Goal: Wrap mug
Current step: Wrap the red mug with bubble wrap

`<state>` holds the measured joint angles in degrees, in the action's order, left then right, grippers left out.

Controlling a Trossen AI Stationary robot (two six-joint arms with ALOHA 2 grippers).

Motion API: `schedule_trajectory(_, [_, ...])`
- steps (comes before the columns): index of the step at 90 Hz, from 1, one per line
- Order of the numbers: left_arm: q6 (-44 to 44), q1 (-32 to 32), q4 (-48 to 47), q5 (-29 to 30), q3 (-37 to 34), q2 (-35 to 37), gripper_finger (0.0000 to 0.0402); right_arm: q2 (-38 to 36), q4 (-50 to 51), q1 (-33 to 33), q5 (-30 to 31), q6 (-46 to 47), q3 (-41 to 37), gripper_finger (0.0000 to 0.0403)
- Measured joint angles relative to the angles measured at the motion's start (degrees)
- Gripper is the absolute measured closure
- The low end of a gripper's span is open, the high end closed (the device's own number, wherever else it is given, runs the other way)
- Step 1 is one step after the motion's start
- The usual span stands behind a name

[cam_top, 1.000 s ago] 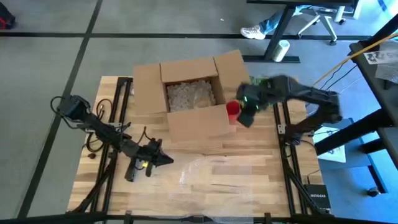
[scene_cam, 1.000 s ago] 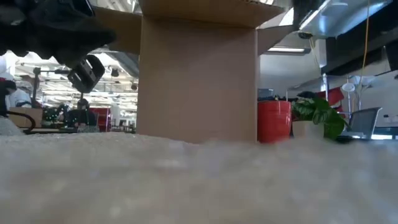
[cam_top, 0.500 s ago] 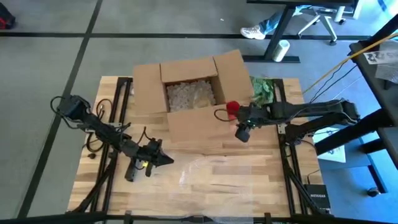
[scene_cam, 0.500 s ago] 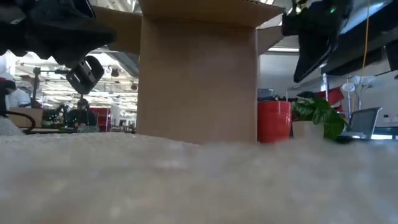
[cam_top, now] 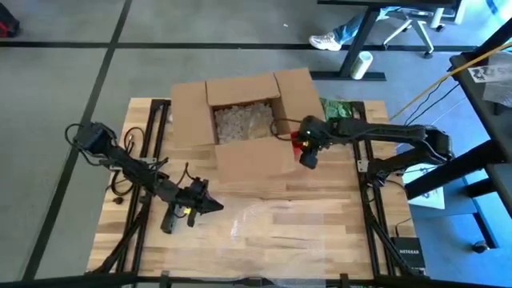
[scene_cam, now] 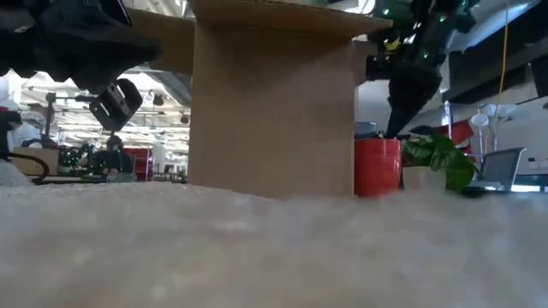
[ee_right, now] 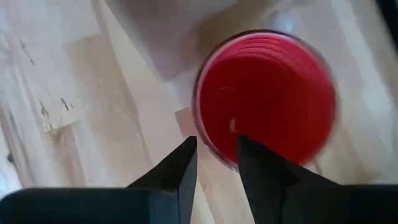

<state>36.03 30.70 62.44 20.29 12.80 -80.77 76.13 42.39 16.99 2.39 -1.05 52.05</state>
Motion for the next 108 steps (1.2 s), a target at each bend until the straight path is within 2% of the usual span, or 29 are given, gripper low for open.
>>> schedule_trajectory(26, [0.0,-0.1,-0.1,0.0,0.0,0.0,0.0402,5.4,-3.3,0.4,1.5,-4.5,0.3,0.0309])
schedule_trajectory(34, [0.2,-0.1,-0.1,0.0,0.0,0.0,0.0402,6.2,-3.9,0.8,1.6,-5.2,0.3,0.0333])
schedule_trajectory(44, [0.4,-0.1,-0.1,0.0,0.0,0.0,0.0402,6.3,-3.6,1.1,2.0,-5.3,0.3,0.0388])
schedule_trajectory(59, [0.7,-0.1,-0.1,0.0,0.0,0.0,0.0402,5.8,1.1,1.0,3.0,-2.6,1.4,0.0398])
schedule_trajectory(75, [0.9,0.0,-0.1,0.0,0.0,0.0,0.0402,1.8,10.1,1.0,4.2,2.1,3.9,0.0400])
schedule_trajectory(91, [0.8,0.0,-0.3,0.0,0.0,0.0,0.0402,-5.5,16.0,-1.1,5.5,6.8,5.3,0.0401])
schedule_trajectory(108, [0.8,0.0,-0.3,0.0,0.0,0.0,0.0402,-11.8,17.2,-6.9,1.6,13.7,5.3,0.0402])
